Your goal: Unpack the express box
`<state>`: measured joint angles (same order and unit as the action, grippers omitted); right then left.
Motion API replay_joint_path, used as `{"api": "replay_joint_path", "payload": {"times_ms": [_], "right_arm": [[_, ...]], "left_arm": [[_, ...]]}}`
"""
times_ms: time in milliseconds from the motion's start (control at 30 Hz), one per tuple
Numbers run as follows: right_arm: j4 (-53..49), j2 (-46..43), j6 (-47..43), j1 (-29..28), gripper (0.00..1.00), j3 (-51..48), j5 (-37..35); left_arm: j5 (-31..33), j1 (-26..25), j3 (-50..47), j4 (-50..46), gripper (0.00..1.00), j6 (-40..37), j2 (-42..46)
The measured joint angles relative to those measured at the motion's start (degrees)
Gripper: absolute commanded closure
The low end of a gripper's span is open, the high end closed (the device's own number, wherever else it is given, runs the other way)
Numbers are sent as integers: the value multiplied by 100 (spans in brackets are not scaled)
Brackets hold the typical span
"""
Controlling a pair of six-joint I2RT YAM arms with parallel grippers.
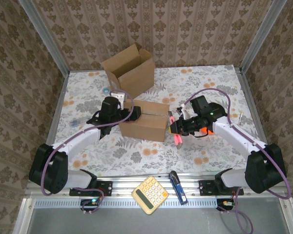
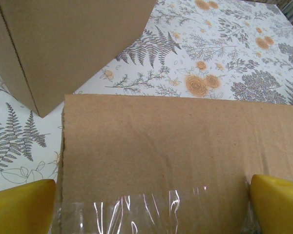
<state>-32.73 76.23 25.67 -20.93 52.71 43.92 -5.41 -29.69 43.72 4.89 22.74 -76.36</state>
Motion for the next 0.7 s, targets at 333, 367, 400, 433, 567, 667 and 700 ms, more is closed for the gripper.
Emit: {"api": "replay_joint_path", "payload": {"times_ms": [333, 367, 400, 433, 567, 667, 700], "right_arm": [[-81, -96, -2, -181, 100, -83, -17], [-94, -109, -2, -199, 100, -87, -17], [-114, -127, -2, -214, 100, -94, -20], [-131, -140, 0, -225, 100, -105, -17], [-179, -216, 7, -278, 100, -142, -20], [-225, -291, 48, -337, 100, -160, -22], [-225, -317, 76, -352, 100, -168, -22]], "left_arm": [[-17, 4, 0, 0, 0, 0, -2], [-17, 4, 0, 0, 0, 0, -2], [-17, 4, 0, 0, 0, 0, -2], [-17, 4, 0, 2, 0, 0, -4], [-17, 4, 0, 9, 0, 0, -9], [-17, 7, 0, 24, 0, 0, -17], [-17, 7, 2, 35, 0, 0, -17]]}}
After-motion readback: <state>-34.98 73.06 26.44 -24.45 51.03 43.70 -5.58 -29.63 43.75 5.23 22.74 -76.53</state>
